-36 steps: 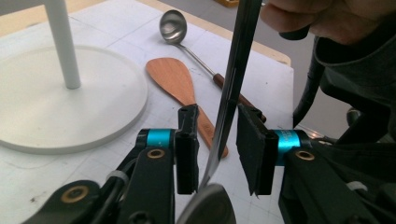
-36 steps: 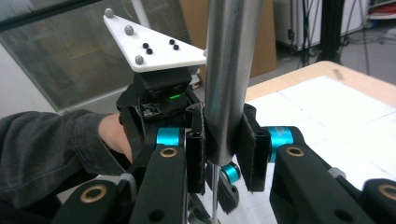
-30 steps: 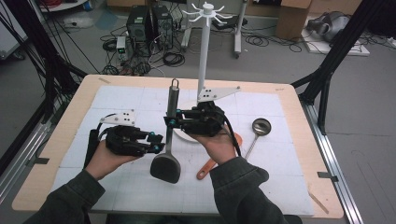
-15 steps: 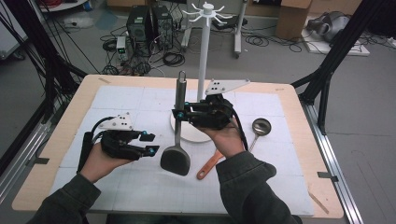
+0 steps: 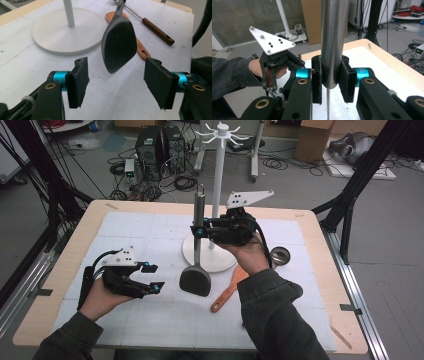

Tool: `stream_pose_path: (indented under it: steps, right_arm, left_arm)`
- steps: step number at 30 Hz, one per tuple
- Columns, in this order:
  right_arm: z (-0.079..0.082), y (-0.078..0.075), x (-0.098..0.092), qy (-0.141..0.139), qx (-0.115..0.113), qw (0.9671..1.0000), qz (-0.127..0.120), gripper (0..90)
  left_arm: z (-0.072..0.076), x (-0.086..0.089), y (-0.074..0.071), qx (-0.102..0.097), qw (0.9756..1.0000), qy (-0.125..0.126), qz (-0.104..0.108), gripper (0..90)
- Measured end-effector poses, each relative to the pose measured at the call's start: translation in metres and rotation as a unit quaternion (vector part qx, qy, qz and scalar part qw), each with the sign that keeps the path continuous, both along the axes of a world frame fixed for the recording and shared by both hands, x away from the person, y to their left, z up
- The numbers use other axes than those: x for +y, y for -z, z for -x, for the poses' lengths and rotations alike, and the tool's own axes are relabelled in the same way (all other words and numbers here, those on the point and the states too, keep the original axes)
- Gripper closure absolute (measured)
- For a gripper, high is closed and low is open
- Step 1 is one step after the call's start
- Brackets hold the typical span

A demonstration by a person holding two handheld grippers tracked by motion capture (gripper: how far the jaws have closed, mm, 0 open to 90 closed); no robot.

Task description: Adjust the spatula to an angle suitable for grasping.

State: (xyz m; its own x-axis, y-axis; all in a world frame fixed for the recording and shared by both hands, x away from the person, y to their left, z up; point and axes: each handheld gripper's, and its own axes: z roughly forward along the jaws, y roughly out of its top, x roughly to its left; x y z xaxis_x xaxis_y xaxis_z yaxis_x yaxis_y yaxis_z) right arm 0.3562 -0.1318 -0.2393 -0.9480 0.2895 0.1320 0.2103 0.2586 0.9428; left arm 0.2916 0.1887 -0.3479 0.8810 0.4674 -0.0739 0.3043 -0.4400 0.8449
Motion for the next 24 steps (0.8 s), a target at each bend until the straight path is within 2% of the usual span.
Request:
stream_pose_path:
  steps: [4,11,24]
  right_arm:
    - [-0.003,-0.002,-0.001,-0.001,-0.003,1.0000,0.001,75.6]
    - [-0.011,-0.007,-0.006,-0.007,-0.001,0.9999,0.007,75.5]
    - [-0.023,-0.023,-0.013,-0.018,-0.018,0.9996,0.015,75.5]
  left_arm:
    - [0.001,0.004,0.002,-0.001,1.0000,-0.007,0.005,34.6]
    - [0.003,0.008,0.005,-0.003,0.9999,-0.016,-0.005,28.4]
    - [0.002,0.014,0.012,-0.004,0.9995,-0.031,-0.005,22.7]
